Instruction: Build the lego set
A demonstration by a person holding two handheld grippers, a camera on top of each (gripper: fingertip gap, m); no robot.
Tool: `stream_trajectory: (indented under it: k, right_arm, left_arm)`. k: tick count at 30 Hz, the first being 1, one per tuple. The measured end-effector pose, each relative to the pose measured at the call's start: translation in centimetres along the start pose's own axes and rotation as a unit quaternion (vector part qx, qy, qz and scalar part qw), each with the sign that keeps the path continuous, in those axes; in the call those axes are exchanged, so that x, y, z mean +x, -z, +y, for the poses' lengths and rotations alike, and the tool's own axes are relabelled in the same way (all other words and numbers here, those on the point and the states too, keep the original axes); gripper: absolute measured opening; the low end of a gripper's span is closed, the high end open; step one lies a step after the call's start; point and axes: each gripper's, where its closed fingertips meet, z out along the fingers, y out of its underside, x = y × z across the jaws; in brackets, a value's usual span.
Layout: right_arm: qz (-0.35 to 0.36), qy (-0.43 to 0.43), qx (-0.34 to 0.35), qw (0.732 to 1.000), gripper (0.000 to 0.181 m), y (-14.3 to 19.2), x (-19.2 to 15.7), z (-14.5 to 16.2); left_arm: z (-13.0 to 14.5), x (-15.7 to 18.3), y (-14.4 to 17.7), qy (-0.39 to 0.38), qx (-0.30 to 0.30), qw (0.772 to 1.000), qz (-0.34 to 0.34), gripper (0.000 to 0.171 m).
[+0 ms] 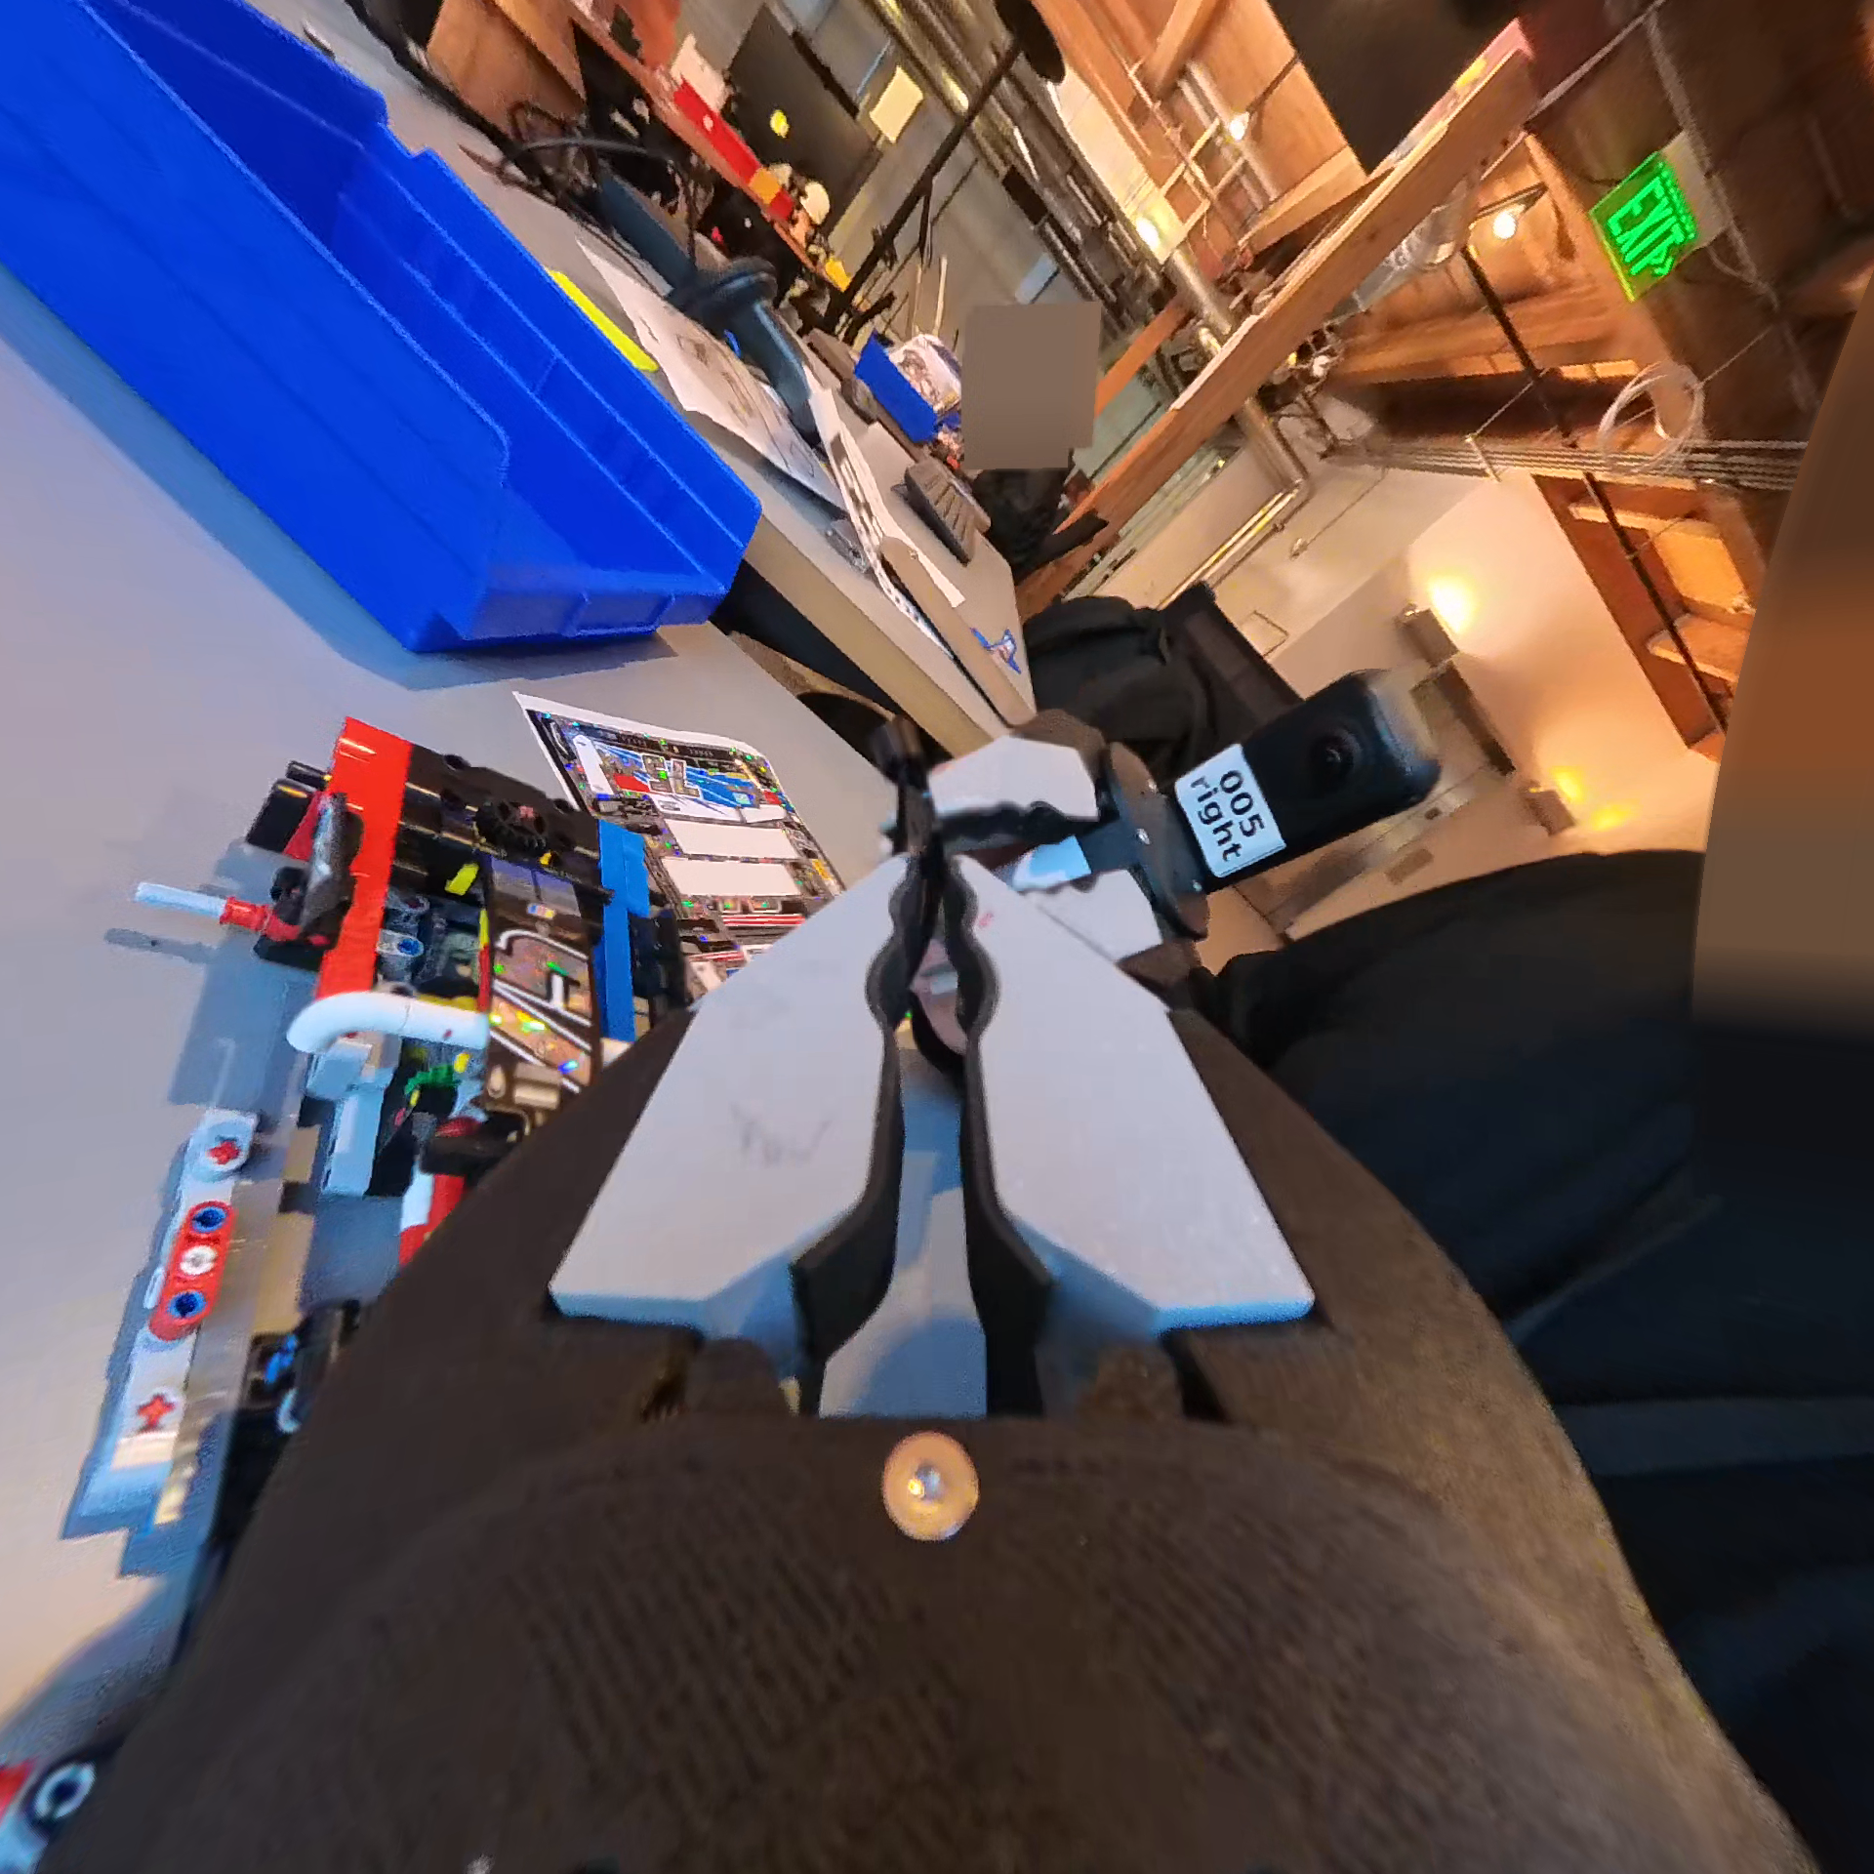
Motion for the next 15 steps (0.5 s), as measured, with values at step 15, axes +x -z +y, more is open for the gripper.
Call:
stream_trajectory:
  k: [15]
  right_arm:
    - [-0.196,-0.227,-0.040,0.953,0.028,1.6,3.0,0.3]
  left_arm:
    - [2.2,-2.2,-0.7,0.046,-0.273,0.961,-0.005,0.000]
